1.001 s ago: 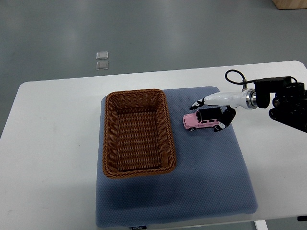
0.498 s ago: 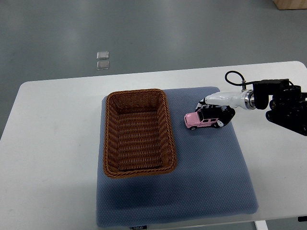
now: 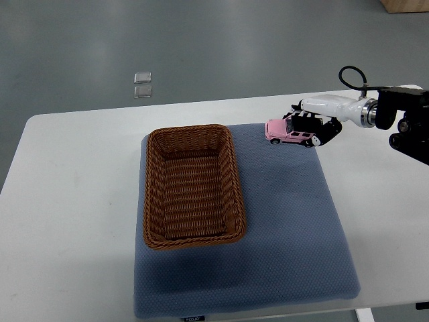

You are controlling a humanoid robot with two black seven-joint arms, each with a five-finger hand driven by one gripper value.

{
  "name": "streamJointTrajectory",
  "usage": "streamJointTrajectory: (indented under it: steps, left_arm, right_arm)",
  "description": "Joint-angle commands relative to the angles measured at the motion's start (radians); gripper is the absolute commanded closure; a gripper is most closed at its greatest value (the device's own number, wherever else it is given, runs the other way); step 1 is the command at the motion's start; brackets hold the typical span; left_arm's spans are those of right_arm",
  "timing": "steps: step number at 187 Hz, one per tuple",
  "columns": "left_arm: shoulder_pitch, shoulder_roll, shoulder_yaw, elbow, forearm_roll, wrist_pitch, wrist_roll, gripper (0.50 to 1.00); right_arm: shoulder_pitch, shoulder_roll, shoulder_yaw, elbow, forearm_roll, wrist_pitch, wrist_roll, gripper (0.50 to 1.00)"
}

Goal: Place pink car in brown basket
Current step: 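Lift the SUV and carry it over the wicker basket, then lower the SUV into the basket and open the right hand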

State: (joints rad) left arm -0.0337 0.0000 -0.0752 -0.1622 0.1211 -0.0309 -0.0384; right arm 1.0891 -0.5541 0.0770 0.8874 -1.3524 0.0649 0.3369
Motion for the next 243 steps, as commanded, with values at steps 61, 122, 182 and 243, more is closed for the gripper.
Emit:
streamJointTrajectory:
  steps: [61,122,182,243]
  left_arm:
    - [0.000,0.000,0.000,0.000,0.000,0.000,0.000,0.500]
    - [0.000,0.000,0.000,0.001,0.000,0.000,0.000,0.500]
    - [0.000,0.000,0.000,0.001,0.000,0.000,0.000,0.500]
    - [0.000,0.000,0.000,0.001,0.000,0.000,0.000,0.500]
  right_arm:
    - [0.094,0.149,0.000,0.045,0.019,-0.014,0.002,1.000]
    - [0.184,0.332,-0.111,0.033,0.021,-0.013,0.001,1.000]
    - [0.186,0.459,-0.195,-0.068,0.013,-0.014,-0.006,1.000]
    - [0.178,0.464,-0.260,-0.111,0.006,-0.034,-0.007,0.808]
